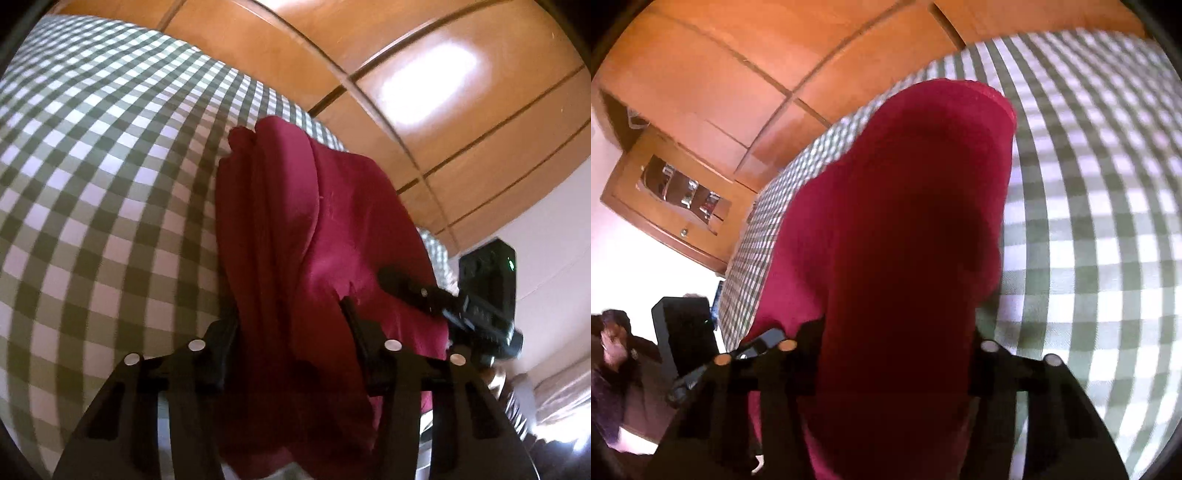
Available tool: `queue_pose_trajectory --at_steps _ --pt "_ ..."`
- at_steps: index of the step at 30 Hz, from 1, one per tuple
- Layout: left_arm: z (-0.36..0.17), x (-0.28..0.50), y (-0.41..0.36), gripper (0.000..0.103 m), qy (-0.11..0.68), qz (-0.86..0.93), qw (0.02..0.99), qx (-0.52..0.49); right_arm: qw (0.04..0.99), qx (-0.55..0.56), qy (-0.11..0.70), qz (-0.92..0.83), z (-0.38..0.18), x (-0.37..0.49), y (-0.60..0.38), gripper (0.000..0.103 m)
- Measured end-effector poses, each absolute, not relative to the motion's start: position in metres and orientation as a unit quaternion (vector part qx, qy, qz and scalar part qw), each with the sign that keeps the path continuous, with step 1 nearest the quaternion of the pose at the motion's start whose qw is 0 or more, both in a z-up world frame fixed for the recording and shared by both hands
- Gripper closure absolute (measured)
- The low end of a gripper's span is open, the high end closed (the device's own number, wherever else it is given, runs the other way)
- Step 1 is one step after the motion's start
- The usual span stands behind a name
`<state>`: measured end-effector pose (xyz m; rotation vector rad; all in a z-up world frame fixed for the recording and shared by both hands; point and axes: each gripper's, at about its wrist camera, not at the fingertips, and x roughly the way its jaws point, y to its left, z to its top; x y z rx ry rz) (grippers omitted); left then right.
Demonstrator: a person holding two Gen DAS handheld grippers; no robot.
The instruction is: Fold small clothes
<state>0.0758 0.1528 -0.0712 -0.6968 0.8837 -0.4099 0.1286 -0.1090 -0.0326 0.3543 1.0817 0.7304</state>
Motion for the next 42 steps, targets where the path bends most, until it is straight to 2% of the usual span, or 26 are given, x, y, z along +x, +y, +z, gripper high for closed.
queue_pose_trajectory --at_steps 7,16,18,20,22,23,25,28,32,35,38,41,42 --pt "-0.042 0.084 0.091 0.055 0.412 -0.262 0.820 -0.300 0.822 0.183 0.437 0.315 0.012 0.102 -0.168 0.058" --pt "-0.007 0.135 -0.079 0.055 0.437 -0.354 0.808 -0.175 0.865 0.250 0.395 0.184 0.017 0.086 -0.323 0.057" --pt "-0.008 0.142 -0.110 0.055 0.446 -0.341 0.817 -0.132 0.865 0.254 0.410 0.141 0.000 0.088 -0.351 0.053" --pt "-0.013 0.146 -0.141 0.055 0.453 -0.318 0.830 -0.070 0.856 0.261 0.438 0.086 -0.026 0.089 -0.376 0.040" --pt "-0.022 0.144 -0.160 0.055 0.457 -0.303 0.836 -0.029 0.844 0.288 0.447 0.073 -0.042 0.083 -0.393 0.034" --pt "-0.024 0.141 -0.163 0.053 0.452 -0.296 0.841 -0.022 0.847 0.293 0.439 0.070 -0.043 0.077 -0.398 0.031" --pt "-0.022 0.133 -0.164 0.053 0.436 -0.282 0.854 -0.012 0.865 0.276 0.416 0.055 -0.030 0.063 -0.401 0.031" --pt "-0.016 0.119 -0.159 0.053 0.408 -0.266 0.873 0.002 0.893 0.231 0.384 0.028 0.001 0.050 -0.398 0.042" --pt "-0.014 0.115 -0.150 0.053 0.396 -0.249 0.884 0.006 0.916 0.187 0.354 0.030 0.036 0.056 -0.373 0.044" --pt "-0.028 0.120 -0.150 0.053 0.413 -0.233 0.880 0.004 0.905 0.167 0.391 0.025 0.023 0.090 -0.355 0.044" --pt "-0.039 0.129 -0.142 0.043 0.426 -0.225 0.876 -0.015 0.889 0.127 0.439 -0.009 -0.023 0.122 -0.348 0.043" --pt "-0.037 0.128 -0.139 0.043 0.432 -0.226 0.872 -0.028 0.896 0.113 0.430 -0.023 -0.021 0.121 -0.343 0.041" --pt "-0.033 0.126 -0.138 0.040 0.428 -0.225 0.875 -0.026 0.898 0.112 0.424 -0.023 -0.015 0.116 -0.341 0.040"
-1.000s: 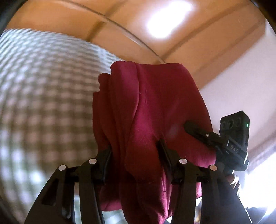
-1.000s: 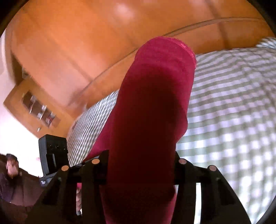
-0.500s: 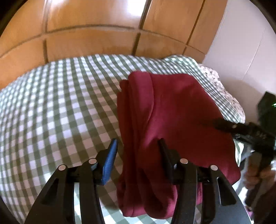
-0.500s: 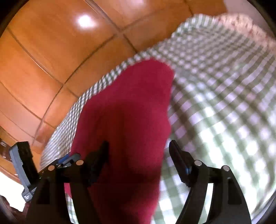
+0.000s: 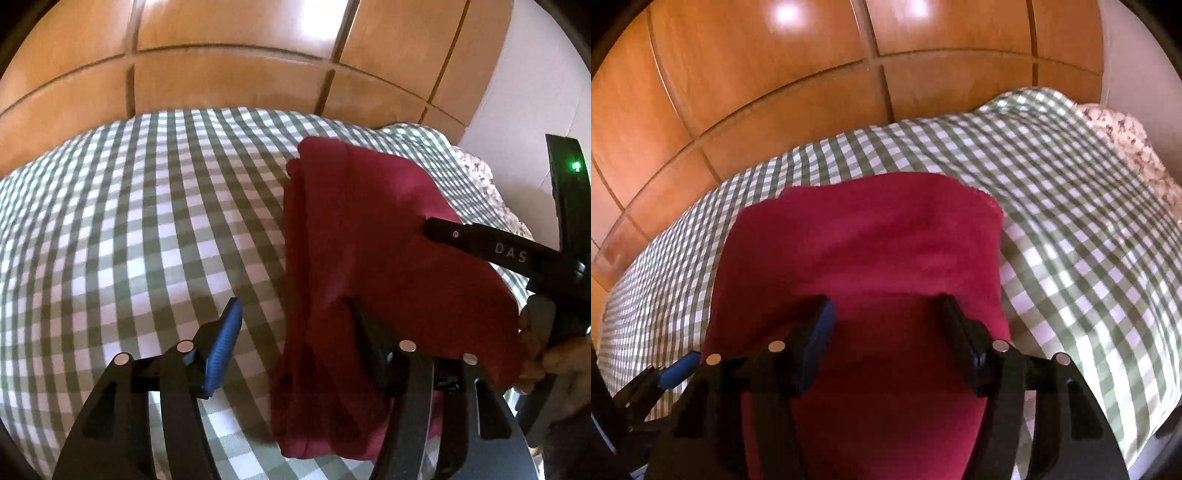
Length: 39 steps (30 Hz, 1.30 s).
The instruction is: Fold small clothes
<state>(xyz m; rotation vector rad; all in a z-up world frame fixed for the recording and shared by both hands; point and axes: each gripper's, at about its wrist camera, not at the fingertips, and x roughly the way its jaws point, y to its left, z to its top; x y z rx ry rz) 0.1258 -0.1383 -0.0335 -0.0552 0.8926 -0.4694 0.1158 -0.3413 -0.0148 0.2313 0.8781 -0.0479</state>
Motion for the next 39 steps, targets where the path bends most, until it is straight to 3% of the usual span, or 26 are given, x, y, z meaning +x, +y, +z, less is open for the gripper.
queue_pose_trajectory --at_steps 3,7,10,15,25,32,33,35,39 --pt "-0.025 0.113 -0.128 0.033 0.417 -0.213 0.883 -0.031 0.906 0.107 0.408 -0.025 -0.001 0.098 -0.337 0.034" --pt "-0.018 0.101 -0.120 0.032 0.406 -0.205 0.890 -0.038 0.914 0.108 0.390 -0.021 0.016 0.069 -0.329 0.034" --pt "-0.015 0.093 -0.116 0.031 0.400 -0.195 0.894 -0.040 0.914 0.088 0.395 -0.018 0.016 0.043 -0.316 0.046" --pt "-0.012 0.082 -0.110 0.031 0.391 -0.185 0.901 -0.034 0.914 0.063 0.399 -0.026 0.009 0.007 -0.301 0.052" --pt "-0.012 0.070 -0.111 0.031 0.385 -0.166 0.907 -0.025 0.911 0.043 0.406 -0.053 -0.012 0.001 -0.289 0.047" --pt "0.007 0.056 -0.105 0.026 0.361 -0.150 0.920 -0.028 0.922 0.067 0.371 -0.089 0.010 -0.015 -0.291 0.025" --pt "0.009 0.055 -0.104 0.021 0.358 -0.147 0.921 -0.028 0.923 0.067 0.367 -0.097 0.013 -0.017 -0.291 0.023" --pt "0.013 0.049 -0.100 0.019 0.351 -0.141 0.925 -0.029 0.925 0.063 0.359 -0.112 0.018 -0.020 -0.290 0.012" --pt "0.019 0.039 -0.095 0.017 0.343 -0.126 0.931 -0.023 0.927 0.056 0.343 -0.140 0.028 -0.026 -0.288 0.003"
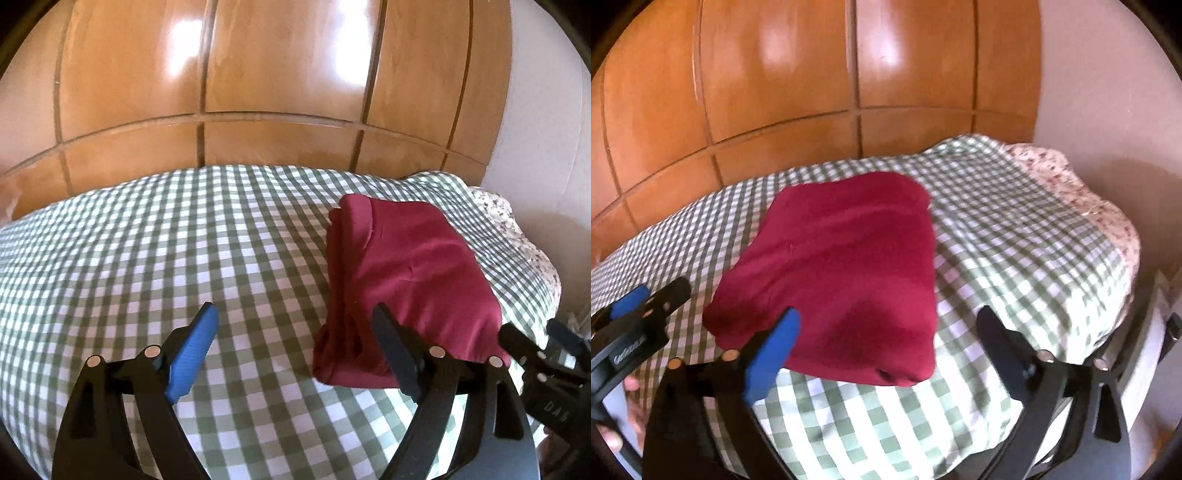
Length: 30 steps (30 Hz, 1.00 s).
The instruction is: Fold small clothes
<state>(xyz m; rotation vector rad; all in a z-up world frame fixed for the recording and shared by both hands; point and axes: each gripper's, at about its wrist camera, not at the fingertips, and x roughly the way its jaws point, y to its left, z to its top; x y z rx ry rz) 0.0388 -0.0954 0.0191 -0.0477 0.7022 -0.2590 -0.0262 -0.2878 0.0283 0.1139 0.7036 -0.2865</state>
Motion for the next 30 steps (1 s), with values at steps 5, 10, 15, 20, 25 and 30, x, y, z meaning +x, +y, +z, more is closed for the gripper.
queue_pose_trajectory --at_steps 5,10,15,20,25,30 --pt "0.023 0.027 -0.088 0.013 0.335 -0.110 0.935 -0.026 0.924 0.054 0.347 -0.153 0.026 -0.029 -0.282 0.002" --pt "0.022 0.020 -0.085 0.011 0.335 -0.101 0.936 -0.020 0.928 0.034 0.332 -0.163 0.025 -0.032 -0.271 0.002" --pt "0.022 0.017 -0.082 0.011 0.336 -0.097 0.937 -0.023 0.931 0.029 0.325 -0.164 0.027 -0.033 -0.266 0.002" --pt "0.026 0.014 -0.080 0.006 0.331 -0.097 0.938 -0.029 0.931 0.032 0.323 -0.165 0.032 -0.030 -0.265 0.002" --pt "0.031 0.010 -0.079 0.005 0.321 -0.101 0.941 -0.033 0.933 0.033 0.322 -0.157 0.032 -0.031 -0.263 0.002" --pt "0.035 0.006 -0.079 0.005 0.313 -0.103 0.944 -0.030 0.933 0.039 0.323 -0.155 0.032 -0.031 -0.264 0.002"
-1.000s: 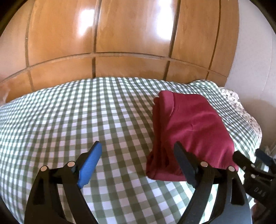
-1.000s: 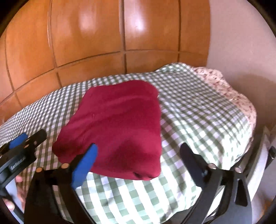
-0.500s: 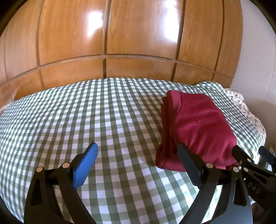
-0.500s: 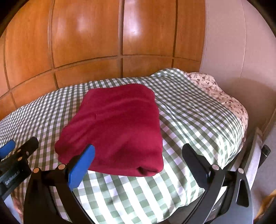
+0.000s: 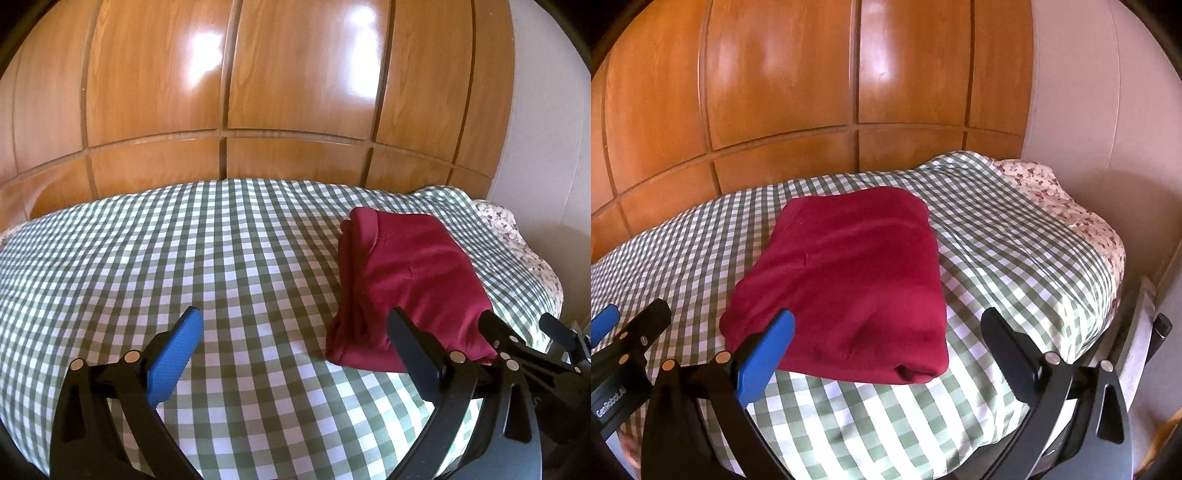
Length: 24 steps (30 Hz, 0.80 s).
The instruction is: Fold small clothes
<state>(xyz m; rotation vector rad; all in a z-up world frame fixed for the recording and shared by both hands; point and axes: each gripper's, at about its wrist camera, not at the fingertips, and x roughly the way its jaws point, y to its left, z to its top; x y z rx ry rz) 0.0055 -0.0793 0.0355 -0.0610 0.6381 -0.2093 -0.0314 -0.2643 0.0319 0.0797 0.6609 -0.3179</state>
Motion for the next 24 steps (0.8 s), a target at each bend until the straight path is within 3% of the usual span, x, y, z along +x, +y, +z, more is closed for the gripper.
queue_pose_trajectory --at_steps 24 --pt "0.034 0.006 -0.081 0.005 0.318 -0.104 0.942 -0.028 0.927 0.048 0.341 -0.147 0.018 -0.027 -0.268 0.002"
